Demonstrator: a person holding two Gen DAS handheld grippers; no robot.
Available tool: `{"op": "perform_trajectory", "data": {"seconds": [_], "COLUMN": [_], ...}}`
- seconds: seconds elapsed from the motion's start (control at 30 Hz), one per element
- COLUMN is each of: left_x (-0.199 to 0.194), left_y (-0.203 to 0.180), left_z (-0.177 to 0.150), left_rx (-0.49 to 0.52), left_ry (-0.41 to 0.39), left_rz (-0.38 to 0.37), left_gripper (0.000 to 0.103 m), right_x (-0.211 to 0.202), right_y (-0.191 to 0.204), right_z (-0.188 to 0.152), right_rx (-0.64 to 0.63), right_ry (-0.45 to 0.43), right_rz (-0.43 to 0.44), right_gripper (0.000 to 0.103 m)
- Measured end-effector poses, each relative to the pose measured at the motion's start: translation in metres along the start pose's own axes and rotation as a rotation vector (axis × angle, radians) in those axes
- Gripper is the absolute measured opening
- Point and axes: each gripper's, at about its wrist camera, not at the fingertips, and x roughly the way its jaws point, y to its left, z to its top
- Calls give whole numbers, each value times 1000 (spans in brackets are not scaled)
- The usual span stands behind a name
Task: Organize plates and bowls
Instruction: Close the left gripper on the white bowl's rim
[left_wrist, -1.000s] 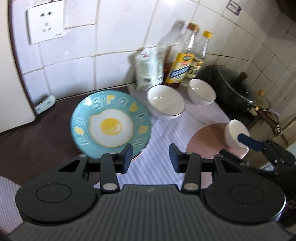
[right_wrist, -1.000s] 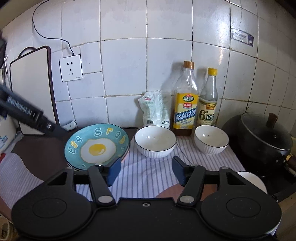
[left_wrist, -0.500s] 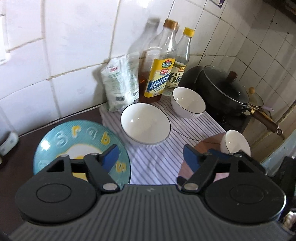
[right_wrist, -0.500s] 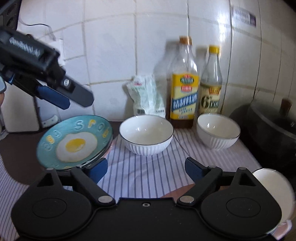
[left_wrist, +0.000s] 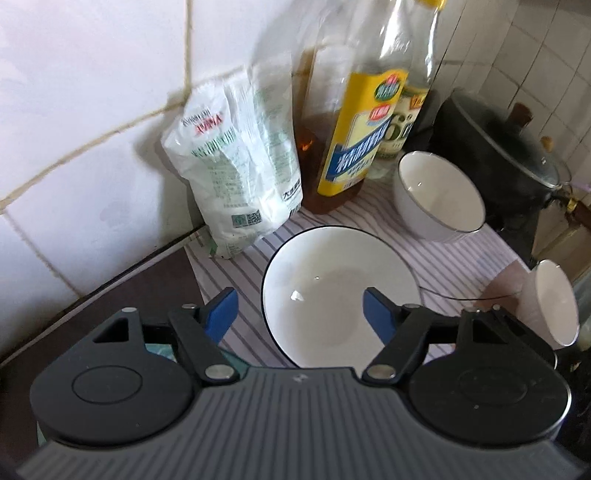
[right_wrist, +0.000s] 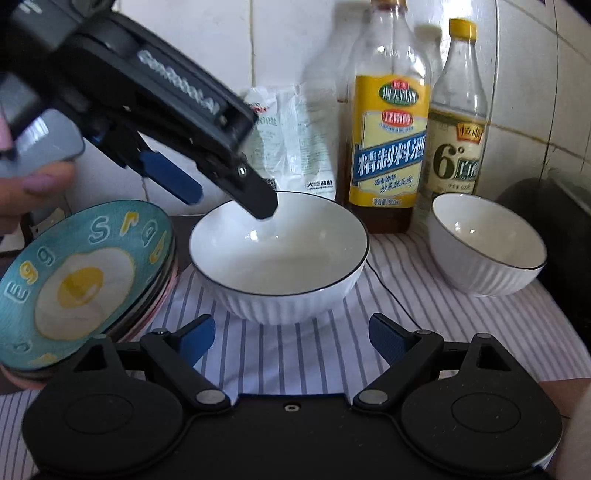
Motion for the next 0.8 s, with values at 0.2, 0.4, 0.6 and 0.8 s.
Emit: {"op": "perform_trajectory", "data": {"seconds": [0.2,0.4,0.6,0.8], "left_x": [19,31,22,9], "left_y": [4,7,0,-18], "left_z": [7,7,2,-4], "left_rx": [-25,-31,-31,9], "left_ry": [31,71,63,44], "left_rz": [-17,41,51,71], "left_gripper": [41,17,17,17], "right_x": [13,20,14,-3], "right_y": [-3,-1,-10,-11], "right_z": [3,5,0,-5], "right_rx": [14,21,100,116], "right_ry": [-19,-36,-54,-97], "right_rz": [50,86,125,110], "right_gripper": [92,93,93,93]}}
